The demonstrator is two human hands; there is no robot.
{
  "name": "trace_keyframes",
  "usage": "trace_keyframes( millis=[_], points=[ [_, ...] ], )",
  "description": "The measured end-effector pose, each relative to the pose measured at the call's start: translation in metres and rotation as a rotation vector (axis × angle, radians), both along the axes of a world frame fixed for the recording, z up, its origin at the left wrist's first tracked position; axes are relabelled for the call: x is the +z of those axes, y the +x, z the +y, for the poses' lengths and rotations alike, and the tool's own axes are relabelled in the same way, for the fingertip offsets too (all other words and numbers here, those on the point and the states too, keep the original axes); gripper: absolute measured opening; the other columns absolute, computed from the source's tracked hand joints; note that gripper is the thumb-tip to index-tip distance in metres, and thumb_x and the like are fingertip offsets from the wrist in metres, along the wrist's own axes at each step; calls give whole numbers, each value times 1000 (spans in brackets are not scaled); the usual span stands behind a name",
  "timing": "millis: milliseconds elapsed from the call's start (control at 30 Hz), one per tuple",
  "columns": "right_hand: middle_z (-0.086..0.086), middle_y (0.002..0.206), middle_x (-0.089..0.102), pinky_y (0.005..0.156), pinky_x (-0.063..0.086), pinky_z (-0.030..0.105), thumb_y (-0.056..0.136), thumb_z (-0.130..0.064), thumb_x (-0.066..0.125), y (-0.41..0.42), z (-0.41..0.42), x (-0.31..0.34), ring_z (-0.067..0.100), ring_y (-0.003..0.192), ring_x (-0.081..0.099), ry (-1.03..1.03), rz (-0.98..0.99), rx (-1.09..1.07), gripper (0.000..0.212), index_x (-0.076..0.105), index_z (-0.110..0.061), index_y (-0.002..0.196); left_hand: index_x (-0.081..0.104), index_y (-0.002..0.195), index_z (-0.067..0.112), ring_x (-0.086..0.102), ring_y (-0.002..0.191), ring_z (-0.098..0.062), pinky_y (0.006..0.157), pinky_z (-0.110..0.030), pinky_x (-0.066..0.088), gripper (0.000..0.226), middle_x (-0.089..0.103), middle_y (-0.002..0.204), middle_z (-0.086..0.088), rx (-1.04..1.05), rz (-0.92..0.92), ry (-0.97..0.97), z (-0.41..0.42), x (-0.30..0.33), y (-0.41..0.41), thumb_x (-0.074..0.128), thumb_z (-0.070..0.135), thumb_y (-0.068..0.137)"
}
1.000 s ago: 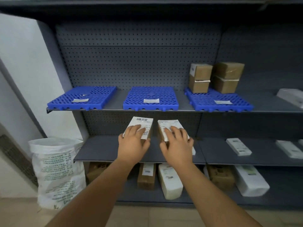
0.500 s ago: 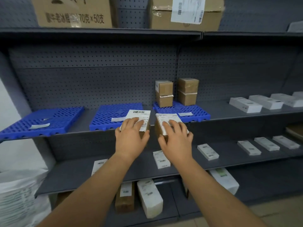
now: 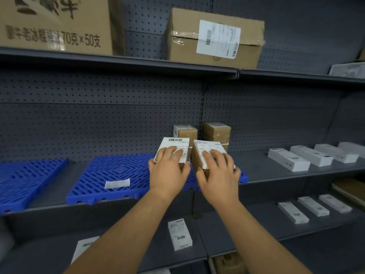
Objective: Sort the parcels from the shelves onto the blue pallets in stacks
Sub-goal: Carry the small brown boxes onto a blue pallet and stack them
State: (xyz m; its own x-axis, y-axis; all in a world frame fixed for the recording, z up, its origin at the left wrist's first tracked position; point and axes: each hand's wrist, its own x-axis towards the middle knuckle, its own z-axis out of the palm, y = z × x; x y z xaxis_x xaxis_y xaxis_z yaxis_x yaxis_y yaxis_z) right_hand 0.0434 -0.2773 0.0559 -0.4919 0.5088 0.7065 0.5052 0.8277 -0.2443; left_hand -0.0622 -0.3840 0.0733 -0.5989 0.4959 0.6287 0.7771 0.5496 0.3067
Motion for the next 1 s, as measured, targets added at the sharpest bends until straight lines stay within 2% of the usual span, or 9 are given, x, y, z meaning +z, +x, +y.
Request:
trace_keyframes(
  millis=[167, 433, 567, 700, 833, 1000],
  points=[
    [-6, 139, 49, 92, 35, 52, 83, -46, 45, -15, 47, 20, 24, 131, 33, 11, 44, -3, 52, 53, -28, 131, 47, 137, 30, 24, 136, -11, 107, -46, 27, 50, 38, 145, 11, 16, -12, 4, 48, 16, -10, 41, 53, 92],
    [-8, 138, 48, 94, 32, 50, 85, -44, 45, -42, 157, 56, 23, 130, 33, 34, 123, 52, 48, 53, -30, 130, 48, 135, 29, 26, 134, -12, 103, -46, 30, 47, 39, 145, 10, 117, 39, 40, 141, 55, -42, 42, 49, 93],
    [-9, 138, 48, 95, 31, 49, 87, -41, 50, -58, 211, 70, 20, 130, 33, 45, 98, 85, 45, 54, -30, 130, 49, 134, 29, 28, 134, -15, 100, -48, 31, 46, 40, 144, 8, 186, 50, 0, 180, 67, -64, 42, 49, 93],
    [-9, 141, 44, 100, 27, 49, 90, -42, 48, -82, 255, 81, 19, 133, 28, 28, 61, 123, 46, 50, -30, 134, 50, 133, 28, 32, 132, -19, 98, -49, 32, 46, 42, 143, 5, 280, 57, -48, 209, 77, -92, 43, 48, 92],
    [-7, 139, 47, 97, 30, 51, 89, -45, 47, -113, 285, 96, 22, 131, 31, 59, 35, 151, 45, 51, -31, 132, 49, 132, 28, 33, 130, -22, 97, -50, 34, 46, 42, 142, 3, 336, 55, -47, 230, 84, -114, 45, 49, 91],
    [-7, 146, 39, 99, 30, 51, 87, -52, 48, -144, 303, 101, 22, 135, 28, 46, -16, 179, 51, 47, -34, 135, 38, 139, 27, 26, 135, -26, 101, -51, 32, 60, 32, 149, -1, 388, -12, -85, 247, 83, -130, 42, 60, 89]
  ],
)
